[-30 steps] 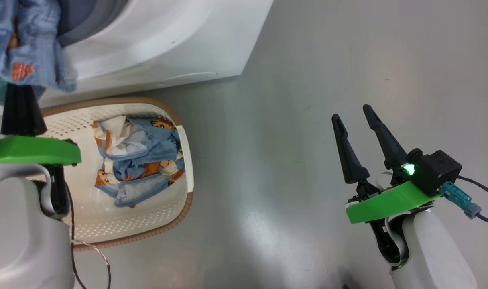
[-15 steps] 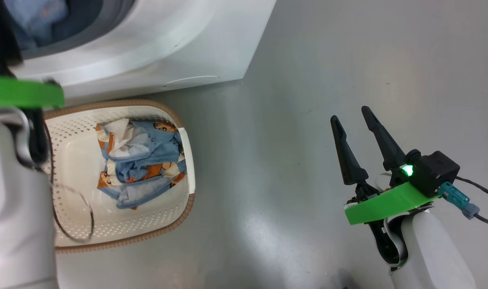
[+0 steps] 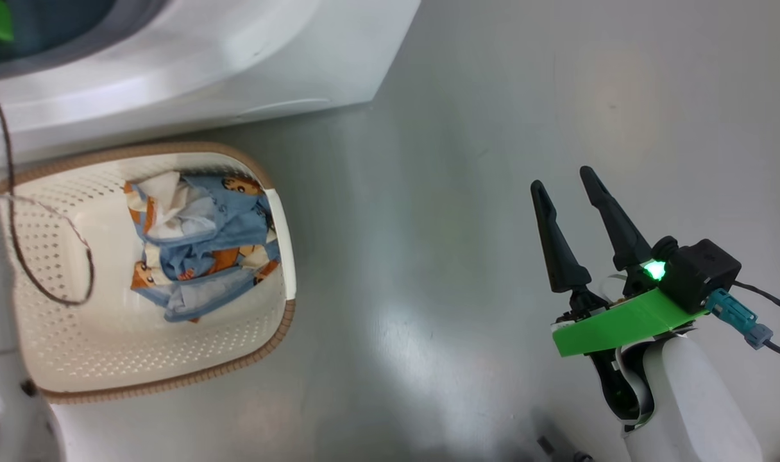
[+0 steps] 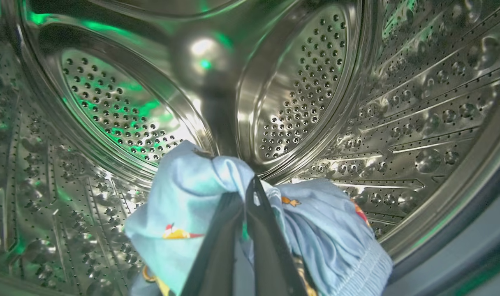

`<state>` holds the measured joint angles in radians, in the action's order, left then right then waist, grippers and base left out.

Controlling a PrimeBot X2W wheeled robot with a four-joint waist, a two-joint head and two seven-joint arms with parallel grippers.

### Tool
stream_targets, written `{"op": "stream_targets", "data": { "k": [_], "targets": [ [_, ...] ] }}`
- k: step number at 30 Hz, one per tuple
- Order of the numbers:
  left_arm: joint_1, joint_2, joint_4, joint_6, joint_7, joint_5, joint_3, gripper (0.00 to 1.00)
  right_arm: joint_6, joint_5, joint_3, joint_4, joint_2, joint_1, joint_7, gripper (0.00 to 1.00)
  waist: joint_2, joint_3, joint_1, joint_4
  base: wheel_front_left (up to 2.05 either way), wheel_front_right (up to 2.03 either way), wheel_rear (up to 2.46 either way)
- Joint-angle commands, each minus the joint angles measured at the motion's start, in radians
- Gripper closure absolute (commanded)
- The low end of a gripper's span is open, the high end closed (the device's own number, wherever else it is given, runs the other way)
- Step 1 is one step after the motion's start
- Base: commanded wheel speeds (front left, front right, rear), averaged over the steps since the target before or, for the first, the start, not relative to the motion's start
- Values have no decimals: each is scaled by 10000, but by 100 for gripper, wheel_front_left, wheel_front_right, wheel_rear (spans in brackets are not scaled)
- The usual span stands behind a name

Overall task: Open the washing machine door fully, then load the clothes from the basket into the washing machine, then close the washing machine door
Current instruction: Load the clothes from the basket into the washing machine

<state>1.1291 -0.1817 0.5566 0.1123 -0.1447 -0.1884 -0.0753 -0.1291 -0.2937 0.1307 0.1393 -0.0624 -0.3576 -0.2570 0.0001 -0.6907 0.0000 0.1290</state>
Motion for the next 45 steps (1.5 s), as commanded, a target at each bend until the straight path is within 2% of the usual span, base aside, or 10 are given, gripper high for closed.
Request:
{"op": "stream_targets", "data": {
  "k": [1,13,22,28,40,42,43,44,45],
  "targets": [
    [369,-564,-12,99,123,-115,-68,100,-16,-27,199,-259,96,129,-48,0,-1,-321,0,76,0,0,0],
    [2811,-922,966,166,657,-701,380,100,-16,-148,343,-367,106,-101,-48,0,-1,-1671,0,99,0,0,0],
    [4748,-1467,1310,181,1353,-1310,918,100,-16,-244,521,-412,113,-397,-48,0,-1,-2431,0,251,0,0,0],
    [5287,-1948,1584,182,1795,-1865,1461,100,-16,-315,572,-396,118,-498,-48,0,-1,-2582,0,391,0,0,0],
    [5212,-2219,2396,183,2905,-2898,2256,100,-16,-441,606,-338,121,-585,-48,0,-1,-2520,0,398,0,0,0],
    [5254,-2278,2411,180,2770,-2869,2319,100,-16,-440,563,-355,121,-618,-48,0,-1,-2495,0,389,0,0,0],
    [5273,-2310,2381,176,2588,-2792,2367,81,-16,-442,550,-355,121,-633,-48,0,-1,-2481,0,382,0,0,0],
    [5263,-2324,2397,176,2491,-2736,2434,0,-16,-444,543,-353,121,-647,-48,0,-1,-2458,0,374,0,0,0],
    [5233,-2303,2435,177,2415,-2757,2449,0,-16,-445,534,-354,121,-656,-48,0,-1,-2425,0,362,0,0,0]
  ]
}}
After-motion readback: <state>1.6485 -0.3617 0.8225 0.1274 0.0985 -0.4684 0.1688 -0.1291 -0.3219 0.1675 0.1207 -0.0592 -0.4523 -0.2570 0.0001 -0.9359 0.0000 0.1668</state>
